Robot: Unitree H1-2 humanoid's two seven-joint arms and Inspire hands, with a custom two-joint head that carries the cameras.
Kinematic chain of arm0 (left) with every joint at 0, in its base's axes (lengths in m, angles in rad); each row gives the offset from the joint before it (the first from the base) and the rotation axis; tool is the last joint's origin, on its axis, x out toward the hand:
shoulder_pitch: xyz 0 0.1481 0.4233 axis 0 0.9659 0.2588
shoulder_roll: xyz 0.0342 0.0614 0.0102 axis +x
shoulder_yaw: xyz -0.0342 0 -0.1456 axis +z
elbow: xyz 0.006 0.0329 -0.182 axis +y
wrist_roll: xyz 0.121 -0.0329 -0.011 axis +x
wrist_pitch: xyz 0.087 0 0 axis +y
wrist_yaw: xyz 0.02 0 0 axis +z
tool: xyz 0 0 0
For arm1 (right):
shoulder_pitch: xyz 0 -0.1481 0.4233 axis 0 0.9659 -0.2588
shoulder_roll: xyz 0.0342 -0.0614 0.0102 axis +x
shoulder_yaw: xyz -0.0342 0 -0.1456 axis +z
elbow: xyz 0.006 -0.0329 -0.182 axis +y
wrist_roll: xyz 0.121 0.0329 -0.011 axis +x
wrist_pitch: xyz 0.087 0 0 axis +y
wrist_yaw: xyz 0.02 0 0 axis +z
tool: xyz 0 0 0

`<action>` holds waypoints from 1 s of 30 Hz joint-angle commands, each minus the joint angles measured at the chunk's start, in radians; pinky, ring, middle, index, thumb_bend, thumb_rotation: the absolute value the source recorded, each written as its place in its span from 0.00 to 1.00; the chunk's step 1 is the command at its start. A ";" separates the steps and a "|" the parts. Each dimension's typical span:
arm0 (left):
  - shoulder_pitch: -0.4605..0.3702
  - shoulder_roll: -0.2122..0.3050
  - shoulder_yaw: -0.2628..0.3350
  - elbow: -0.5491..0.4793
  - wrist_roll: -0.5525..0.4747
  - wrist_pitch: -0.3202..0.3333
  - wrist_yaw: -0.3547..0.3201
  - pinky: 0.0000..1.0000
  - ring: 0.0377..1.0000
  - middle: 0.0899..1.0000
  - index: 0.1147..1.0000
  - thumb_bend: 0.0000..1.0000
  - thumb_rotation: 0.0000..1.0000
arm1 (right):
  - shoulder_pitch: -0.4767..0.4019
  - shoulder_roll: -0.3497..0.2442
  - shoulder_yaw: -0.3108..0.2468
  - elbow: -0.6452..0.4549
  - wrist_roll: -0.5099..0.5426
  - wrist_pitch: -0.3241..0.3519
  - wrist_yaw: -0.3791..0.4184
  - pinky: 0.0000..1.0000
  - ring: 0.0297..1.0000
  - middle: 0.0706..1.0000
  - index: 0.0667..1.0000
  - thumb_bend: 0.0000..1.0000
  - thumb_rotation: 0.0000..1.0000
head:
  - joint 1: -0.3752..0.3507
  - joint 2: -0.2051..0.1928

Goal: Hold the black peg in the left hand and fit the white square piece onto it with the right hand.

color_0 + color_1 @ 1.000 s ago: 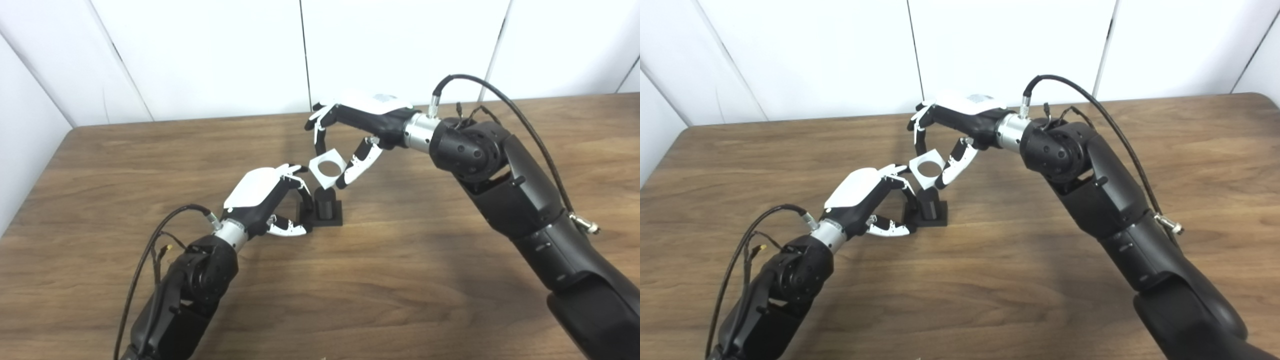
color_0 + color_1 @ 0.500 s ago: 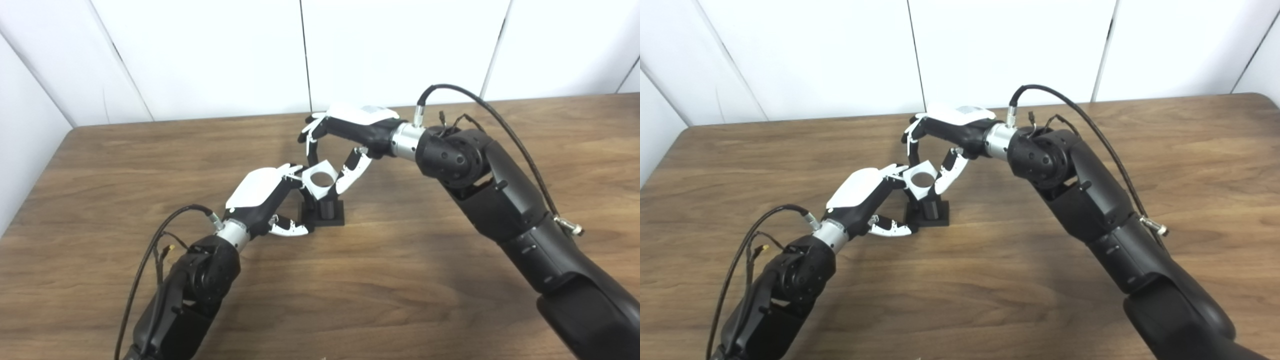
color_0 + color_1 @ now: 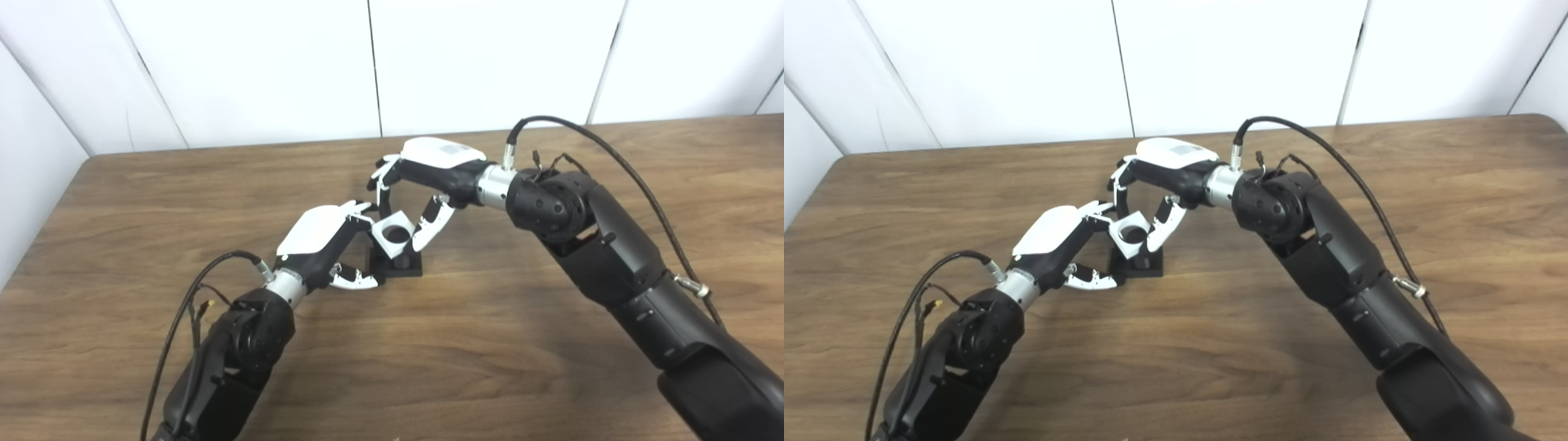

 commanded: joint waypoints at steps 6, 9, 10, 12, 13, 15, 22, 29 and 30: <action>0.011 0.018 -0.013 0.007 0.017 0.014 -0.029 0.93 0.96 0.92 0.43 0.52 0.08 | -0.043 0.005 -0.009 -0.006 -0.002 -0.016 -0.025 0.96 0.94 0.81 0.44 0.52 0.14 | 0.000 0.004; 0.013 0.020 -0.012 0.005 0.016 0.011 -0.030 0.93 0.96 0.92 0.43 0.52 0.08 | -0.038 0.002 -0.014 -0.002 0.004 -0.021 -0.029 0.97 0.94 0.81 0.44 0.52 0.14 | 0.002 0.006; 0.014 0.021 -0.013 0.003 0.018 0.012 -0.031 0.93 0.96 0.92 0.43 0.52 0.08 | -0.037 0.001 -0.015 -0.001 0.005 -0.023 -0.029 0.97 0.94 0.81 0.44 0.52 0.14 | 0.002 0.006; 0.015 0.021 -0.013 -0.001 0.019 0.014 -0.032 0.92 0.96 0.92 0.43 0.52 0.08 | -0.034 -0.001 -0.016 0.004 0.005 -0.027 -0.033 0.97 0.94 0.81 0.44 0.52 0.14 | 0.002 0.008; 0.015 0.021 -0.013 -0.002 0.019 0.015 -0.032 0.92 0.96 0.92 0.43 0.52 0.08 | -0.032 -0.002 -0.017 0.007 0.005 -0.030 -0.036 0.97 0.94 0.81 0.44 0.52 0.14 | 0.003 0.008; 0.017 0.022 -0.013 -0.001 0.020 0.012 -0.030 0.92 0.96 0.92 0.43 0.52 0.08 | -0.030 -0.004 -0.018 0.010 0.005 -0.029 -0.038 0.97 0.94 0.81 0.44 0.52 0.14 | 0.003 0.008; 0.019 0.022 -0.013 -0.003 0.019 0.015 -0.034 0.93 0.96 0.92 0.43 0.52 0.08 | -0.033 -0.002 -0.025 0.029 0.006 -0.031 -0.053 0.98 0.94 0.81 0.44 0.52 0.14 | 0.007 0.009; 0.022 0.024 -0.012 -0.017 0.018 0.022 -0.041 0.92 0.96 0.92 0.43 0.52 0.08 | -0.028 0.000 -0.023 0.043 0.005 -0.029 -0.058 0.99 0.95 0.82 0.44 0.52 0.14 | 0.010 0.016; 0.023 0.024 -0.011 -0.017 0.017 0.022 -0.041 0.92 0.96 0.92 0.43 0.52 0.08 | -0.027 0.000 -0.022 0.045 0.005 -0.030 -0.059 0.99 0.95 0.82 0.44 0.52 0.14 | 0.010 0.016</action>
